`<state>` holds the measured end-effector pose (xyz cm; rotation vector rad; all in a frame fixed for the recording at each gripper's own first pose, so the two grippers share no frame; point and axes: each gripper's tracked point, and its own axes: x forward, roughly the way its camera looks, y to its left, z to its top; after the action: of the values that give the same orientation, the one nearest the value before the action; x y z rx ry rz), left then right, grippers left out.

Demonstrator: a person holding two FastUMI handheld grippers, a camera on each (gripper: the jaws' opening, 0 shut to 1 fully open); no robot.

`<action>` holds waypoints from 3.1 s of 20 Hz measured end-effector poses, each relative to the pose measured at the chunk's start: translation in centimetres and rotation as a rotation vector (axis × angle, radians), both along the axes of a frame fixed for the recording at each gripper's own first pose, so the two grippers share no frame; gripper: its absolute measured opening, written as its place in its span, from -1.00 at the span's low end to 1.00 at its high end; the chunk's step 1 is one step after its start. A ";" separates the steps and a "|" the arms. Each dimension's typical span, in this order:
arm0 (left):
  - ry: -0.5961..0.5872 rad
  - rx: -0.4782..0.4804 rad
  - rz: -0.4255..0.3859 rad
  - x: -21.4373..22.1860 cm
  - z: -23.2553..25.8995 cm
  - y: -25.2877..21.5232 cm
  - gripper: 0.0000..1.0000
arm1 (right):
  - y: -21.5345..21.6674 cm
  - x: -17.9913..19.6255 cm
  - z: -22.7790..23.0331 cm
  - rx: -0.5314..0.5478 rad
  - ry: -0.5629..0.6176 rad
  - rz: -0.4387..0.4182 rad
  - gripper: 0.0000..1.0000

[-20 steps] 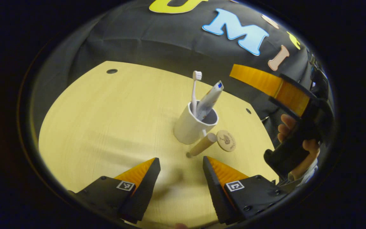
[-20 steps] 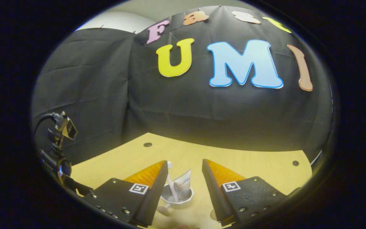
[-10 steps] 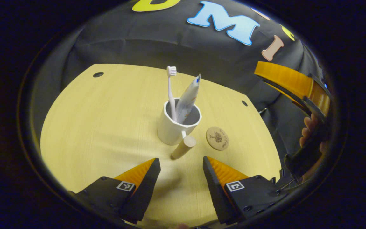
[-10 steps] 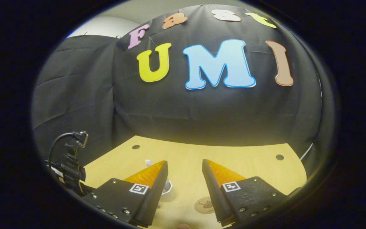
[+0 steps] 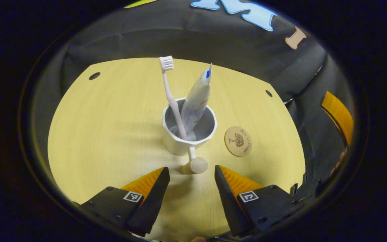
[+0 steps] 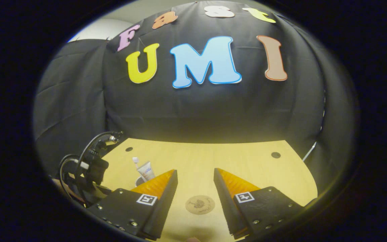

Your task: Put the toothbrush and toothpaste on the desktop into the cup, then pick up the cup and place it on the coaster on the desktop.

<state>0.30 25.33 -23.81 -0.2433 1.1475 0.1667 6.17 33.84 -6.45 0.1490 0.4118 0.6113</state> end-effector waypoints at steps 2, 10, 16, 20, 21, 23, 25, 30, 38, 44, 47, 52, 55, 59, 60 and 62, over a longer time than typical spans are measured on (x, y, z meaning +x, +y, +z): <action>0.034 0.006 0.019 0.8 -0.3 0.1 0.77 | -1.5 -0.3 -1.3 -0.039 0.016 -0.013 0.39; 0.173 0.060 0.044 2.4 -3.2 1.0 0.75 | -4.5 -1.7 -4.5 -0.039 0.120 -0.040 0.39; 0.223 0.054 0.098 3.6 -5.1 2.0 0.59 | -5.3 -1.8 -5.4 -0.047 0.139 -0.054 0.39; 0.238 0.065 0.109 3.7 -5.7 2.1 0.34 | -6.1 -1.8 -5.9 -0.046 0.165 -0.068 0.39; 0.233 0.068 0.115 3.9 -6.0 2.1 0.10 | -6.1 -1.9 -6.1 -0.045 0.173 -0.070 0.39; 0.236 0.078 0.112 3.8 -5.9 2.1 -0.14 | -6.3 -2.1 -6.2 -0.039 0.188 -0.073 0.39; 0.240 0.095 0.103 3.8 -5.9 2.1 -0.20 | -6.3 -2.2 -6.2 -0.036 0.193 -0.071 0.39; 0.208 0.123 0.077 4.0 -5.8 1.9 -0.29 | -6.7 -2.4 -6.0 -0.040 0.187 -0.065 0.39; 0.146 0.132 -0.040 5.5 -2.9 -3.0 -0.28 | -7.9 -2.6 -5.5 -0.032 0.173 -0.068 0.39; 0.156 0.101 -0.120 6.4 -3.7 -9.7 -0.30 | -10.2 -3.1 -6.0 -0.035 0.174 -0.080 0.39; 0.167 0.086 -0.150 7.2 -4.5 -12.3 -0.30 | -11.6 -3.0 -6.4 -0.026 0.191 -0.101 0.39; 0.209 0.089 -0.179 9.1 -8.3 -15.8 -0.30 | -13.5 -2.7 -7.1 -0.031 0.207 -0.127 0.39; 0.227 0.099 -0.179 9.5 -9.3 -16.2 -0.29 | -13.9 -2.4 -7.4 -0.016 0.224 -0.137 0.39; 0.252 0.103 -0.182 9.2 -10.1 -16.3 -0.30 | -14.4 -2.0 -7.8 -0.018 0.232 -0.138 0.39; 0.255 0.103 -0.179 9.2 -10.3 -16.3 -0.27 | -14.5 -2.0 -7.8 -0.016 0.233 -0.138 0.39; 0.253 0.117 -0.181 9.0 -10.3 -15.8 -0.28 | -14.5 -1.8 -7.7 -0.010 0.233 -0.138 0.39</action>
<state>9.35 9.51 -34.10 -0.0134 1.3990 0.1056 4.34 19.31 -14.14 0.2382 0.6247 0.4567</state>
